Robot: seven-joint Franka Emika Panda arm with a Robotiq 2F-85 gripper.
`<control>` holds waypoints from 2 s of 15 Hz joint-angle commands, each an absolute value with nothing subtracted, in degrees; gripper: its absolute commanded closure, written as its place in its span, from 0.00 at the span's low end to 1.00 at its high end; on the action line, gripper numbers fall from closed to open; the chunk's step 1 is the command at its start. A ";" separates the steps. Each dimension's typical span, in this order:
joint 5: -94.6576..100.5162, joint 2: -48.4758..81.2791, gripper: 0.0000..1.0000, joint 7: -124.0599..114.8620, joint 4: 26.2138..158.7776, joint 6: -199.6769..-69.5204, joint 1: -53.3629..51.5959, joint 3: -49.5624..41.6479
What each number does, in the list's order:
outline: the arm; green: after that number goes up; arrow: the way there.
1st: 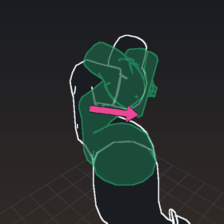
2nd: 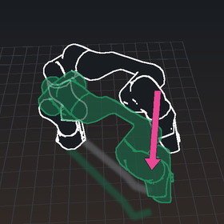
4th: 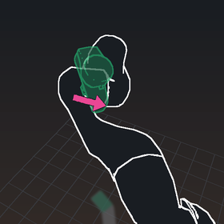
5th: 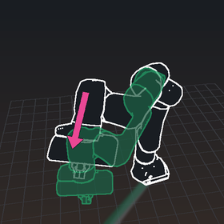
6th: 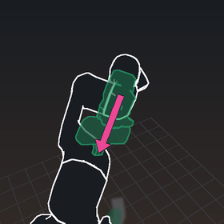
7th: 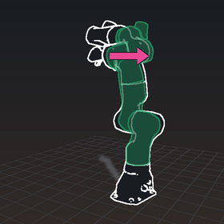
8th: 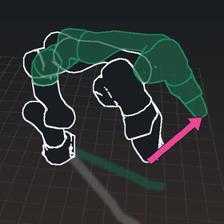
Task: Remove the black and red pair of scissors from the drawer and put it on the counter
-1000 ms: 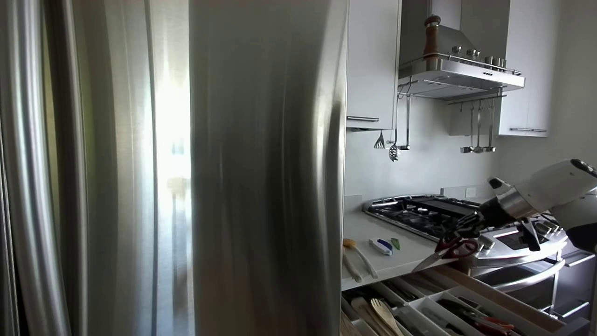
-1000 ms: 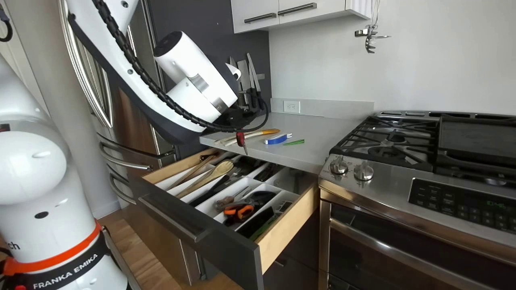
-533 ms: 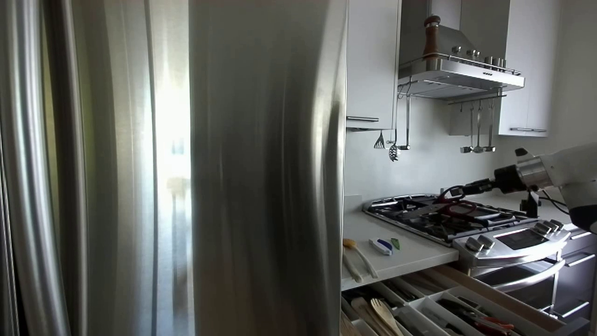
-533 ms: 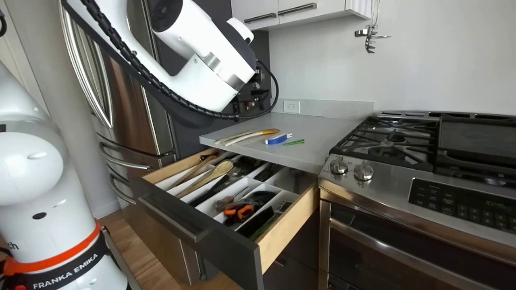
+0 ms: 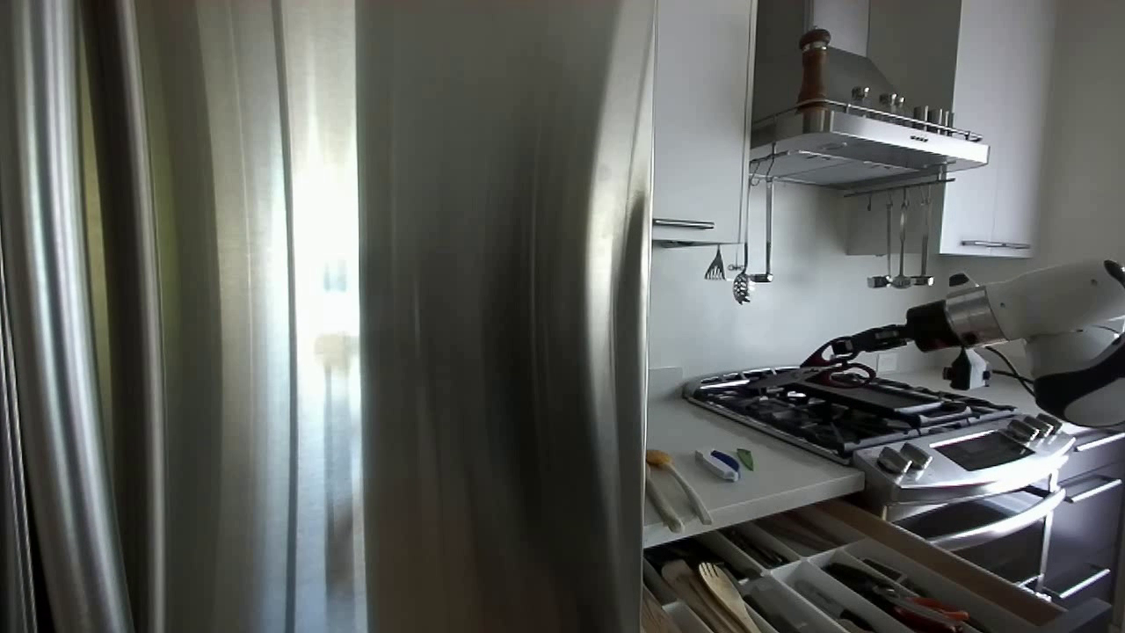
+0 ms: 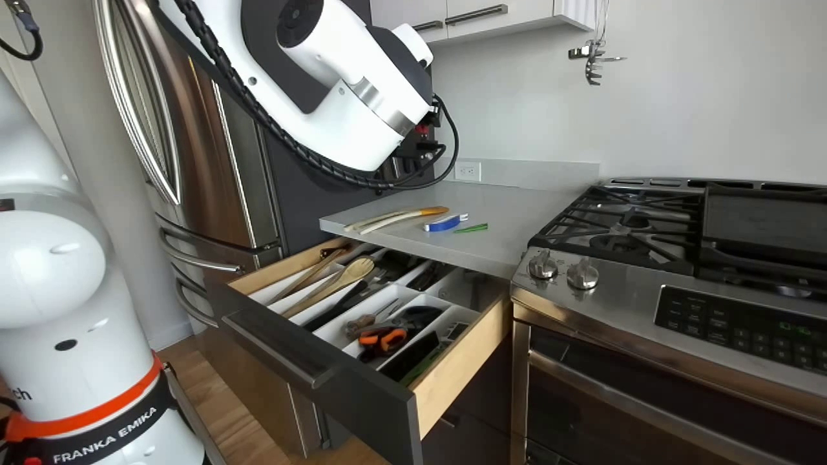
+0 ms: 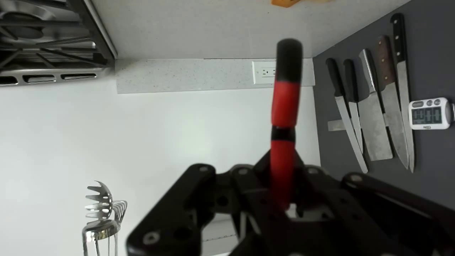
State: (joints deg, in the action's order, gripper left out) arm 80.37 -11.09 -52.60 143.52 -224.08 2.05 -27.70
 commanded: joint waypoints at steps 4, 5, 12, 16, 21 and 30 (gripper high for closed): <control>68.54 -7.98 0.98 -43.96 143.39 -223.53 4.78 -22.09; 64.32 -7.00 0.98 -41.18 143.28 -223.47 5.03 -20.90; 30.70 4.62 0.98 -22.93 143.14 -223.95 5.53 -13.35; 12.10 11.57 0.98 -10.71 142.29 -226.69 3.74 -8.16; 11.06 12.38 0.94 -9.99 142.40 -226.96 5.26 -5.35; 3.83 19.36 0.98 2.89 139.41 -229.24 3.10 -6.30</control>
